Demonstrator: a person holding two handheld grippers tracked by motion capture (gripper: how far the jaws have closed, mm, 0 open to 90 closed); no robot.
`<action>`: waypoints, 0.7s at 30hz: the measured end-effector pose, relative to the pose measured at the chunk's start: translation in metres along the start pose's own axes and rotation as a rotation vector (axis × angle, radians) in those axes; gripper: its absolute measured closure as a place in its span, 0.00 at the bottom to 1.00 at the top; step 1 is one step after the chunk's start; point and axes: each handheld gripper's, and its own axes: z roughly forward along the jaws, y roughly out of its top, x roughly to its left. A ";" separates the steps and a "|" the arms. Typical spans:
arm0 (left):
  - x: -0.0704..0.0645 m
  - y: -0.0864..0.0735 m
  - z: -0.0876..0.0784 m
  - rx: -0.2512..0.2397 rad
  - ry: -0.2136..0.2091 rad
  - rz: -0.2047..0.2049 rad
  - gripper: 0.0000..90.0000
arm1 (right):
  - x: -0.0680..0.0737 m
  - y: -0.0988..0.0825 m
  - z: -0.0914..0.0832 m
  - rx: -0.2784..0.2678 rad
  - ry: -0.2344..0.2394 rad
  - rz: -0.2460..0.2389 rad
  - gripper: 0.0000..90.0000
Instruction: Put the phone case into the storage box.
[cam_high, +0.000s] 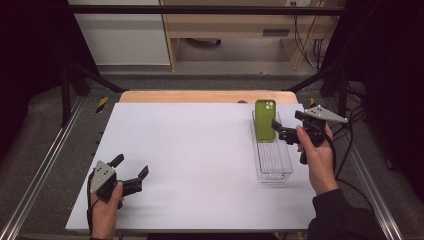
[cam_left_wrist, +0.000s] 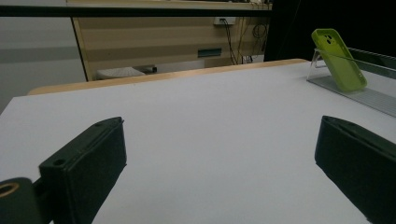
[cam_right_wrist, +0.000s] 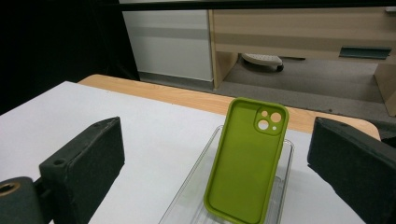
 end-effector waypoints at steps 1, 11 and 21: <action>0.000 0.000 0.000 0.001 0.000 -0.001 0.02 | 0.000 -0.001 -0.001 0.000 -0.001 0.002 0.05; 0.000 0.000 0.000 0.002 0.006 -0.004 0.02 | -0.009 -0.013 -0.013 0.010 -0.007 0.022 0.05; 0.006 -0.001 -0.004 -0.005 0.024 -0.017 0.02 | -0.017 -0.021 -0.030 0.007 -0.016 0.036 0.05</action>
